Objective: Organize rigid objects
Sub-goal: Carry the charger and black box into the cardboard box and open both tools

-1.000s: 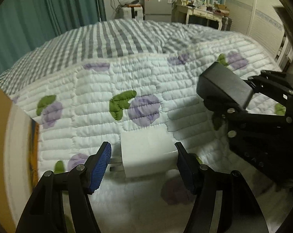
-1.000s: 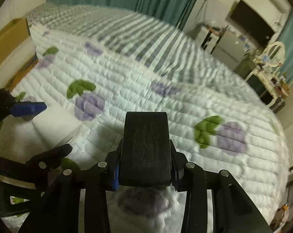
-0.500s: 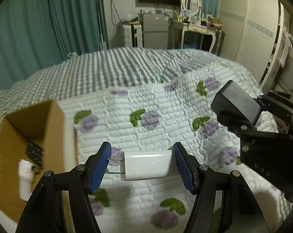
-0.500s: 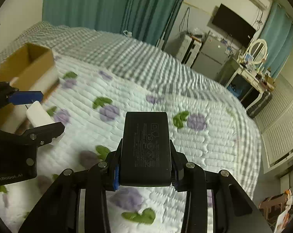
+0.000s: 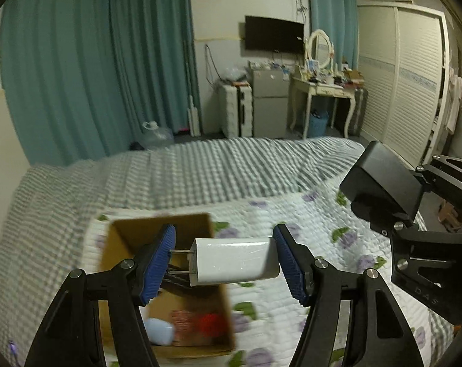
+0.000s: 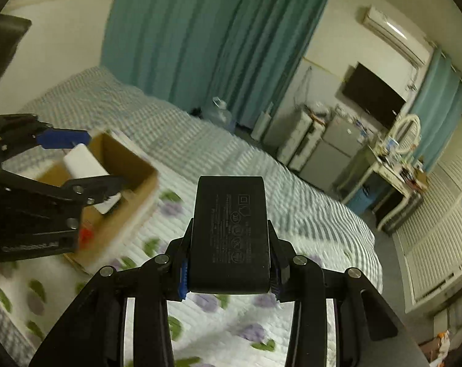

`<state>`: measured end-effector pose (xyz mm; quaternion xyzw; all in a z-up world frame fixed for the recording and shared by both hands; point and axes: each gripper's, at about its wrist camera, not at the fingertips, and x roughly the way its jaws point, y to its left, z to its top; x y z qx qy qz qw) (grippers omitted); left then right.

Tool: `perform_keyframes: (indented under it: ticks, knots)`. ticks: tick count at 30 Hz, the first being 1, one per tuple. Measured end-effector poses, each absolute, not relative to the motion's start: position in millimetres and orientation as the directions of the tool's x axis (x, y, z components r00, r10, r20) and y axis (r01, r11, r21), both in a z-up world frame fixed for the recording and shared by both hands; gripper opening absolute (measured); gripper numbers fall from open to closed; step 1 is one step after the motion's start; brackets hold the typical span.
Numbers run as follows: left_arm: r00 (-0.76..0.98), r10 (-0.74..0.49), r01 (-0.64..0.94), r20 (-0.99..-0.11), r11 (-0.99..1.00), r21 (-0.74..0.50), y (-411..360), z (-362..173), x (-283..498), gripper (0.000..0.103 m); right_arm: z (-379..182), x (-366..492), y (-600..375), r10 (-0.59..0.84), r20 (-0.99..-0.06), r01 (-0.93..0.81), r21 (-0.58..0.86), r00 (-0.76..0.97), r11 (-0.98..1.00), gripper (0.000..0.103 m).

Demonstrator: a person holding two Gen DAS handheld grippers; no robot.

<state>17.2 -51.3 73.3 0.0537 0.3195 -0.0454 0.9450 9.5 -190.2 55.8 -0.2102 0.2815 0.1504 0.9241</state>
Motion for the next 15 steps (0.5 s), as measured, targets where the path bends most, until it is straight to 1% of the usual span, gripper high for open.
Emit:
perform_keyframes:
  ticks: [3, 7, 12, 15]
  knots:
    - [0.799, -0.026, 0.093, -0.600, 0.992, 0.080, -23, 82, 11, 0.067, 70, 4, -160, 0.201, -0.578, -0.431, -0.293, 0.791, 0.853, 0.038]
    - [0.795, 0.021, 0.042, -0.607, 0.995, 0.090, 14, 78, 11, 0.067, 76, 2, -120, 0.259, -0.577, -0.480, -0.270, 0.774, 0.834, 0.038]
    - [0.767, 0.056, -0.007, -0.640, 0.997, 0.080, 54, 55, 20, 0.067, 63, 12, -75, 0.304, -0.600, -0.528, -0.239, 0.740, 0.815, 0.038]
    - [0.752, 0.057, -0.015, -0.657, 0.997, 0.070, 67, 39, 25, 0.067, 47, 23, -54, 0.324, -0.623, -0.549, -0.205, 0.712, 0.810, 0.038]
